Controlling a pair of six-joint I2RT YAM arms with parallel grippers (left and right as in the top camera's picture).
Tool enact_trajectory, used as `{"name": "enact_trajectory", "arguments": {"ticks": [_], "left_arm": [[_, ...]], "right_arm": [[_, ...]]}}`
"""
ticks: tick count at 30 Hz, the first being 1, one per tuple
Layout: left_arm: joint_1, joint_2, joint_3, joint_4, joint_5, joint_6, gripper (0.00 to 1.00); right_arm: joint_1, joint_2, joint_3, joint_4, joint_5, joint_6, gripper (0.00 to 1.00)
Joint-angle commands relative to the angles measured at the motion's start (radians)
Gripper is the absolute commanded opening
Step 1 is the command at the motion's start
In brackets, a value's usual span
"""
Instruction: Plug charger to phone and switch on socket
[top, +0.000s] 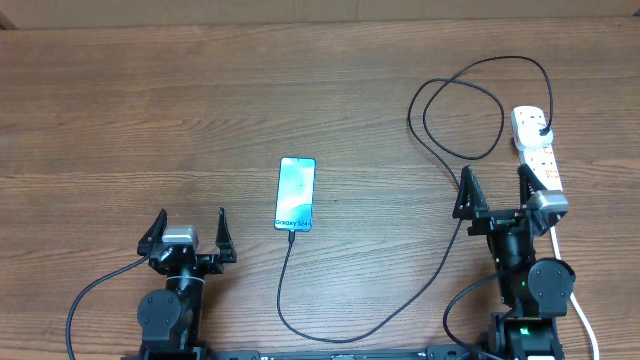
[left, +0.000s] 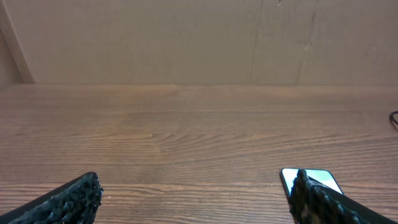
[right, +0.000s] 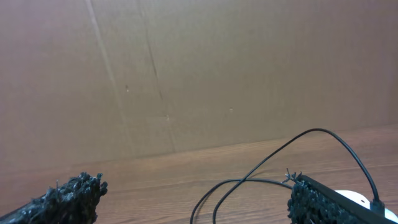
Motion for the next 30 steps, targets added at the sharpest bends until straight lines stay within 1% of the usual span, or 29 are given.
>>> {"name": "enact_trajectory", "arguments": {"ticks": [1,4,6,11,16,19,24,28,30], "left_arm": [[0.007,-0.011,-0.003,0.001,0.009,-0.018,1.00],[0.007,-0.011,-0.003,0.001,0.009,-0.018,1.00],[0.007,-0.011,-0.003,0.001,0.009,-0.018,1.00],[0.007,-0.011,-0.003,0.001,0.009,-0.018,0.99],[0.007,-0.011,-0.003,0.001,0.009,-0.018,1.00],[0.007,-0.011,-0.003,0.001,0.009,-0.018,1.00],[0.007,-0.011,-0.003,0.001,0.009,-0.018,1.00],[0.007,-0.011,-0.003,0.001,0.009,-0.018,1.00],[0.007,-0.011,-0.003,0.001,0.009,-0.018,1.00]], "right_arm": [[0.005,-0.053,-0.051,0.014,-0.002,-0.005,1.00],[0.005,-0.084,-0.095,0.016,-0.003,-0.004,1.00],[0.005,-0.109,-0.098,-0.059,-0.015,-0.004,1.00],[0.005,-0.145,-0.098,-0.129,-0.021,-0.005,1.00],[0.005,-0.205,-0.098,-0.259,-0.029,-0.005,1.00],[0.006,-0.261,-0.098,-0.370,-0.029,-0.005,1.00],[0.006,-0.402,-0.098,-0.552,-0.034,-0.022,1.00],[0.006,-0.510,-0.098,-0.547,-0.036,-0.047,1.00],[0.006,-0.515,-0.098,-0.548,-0.035,-0.066,1.00]]}}
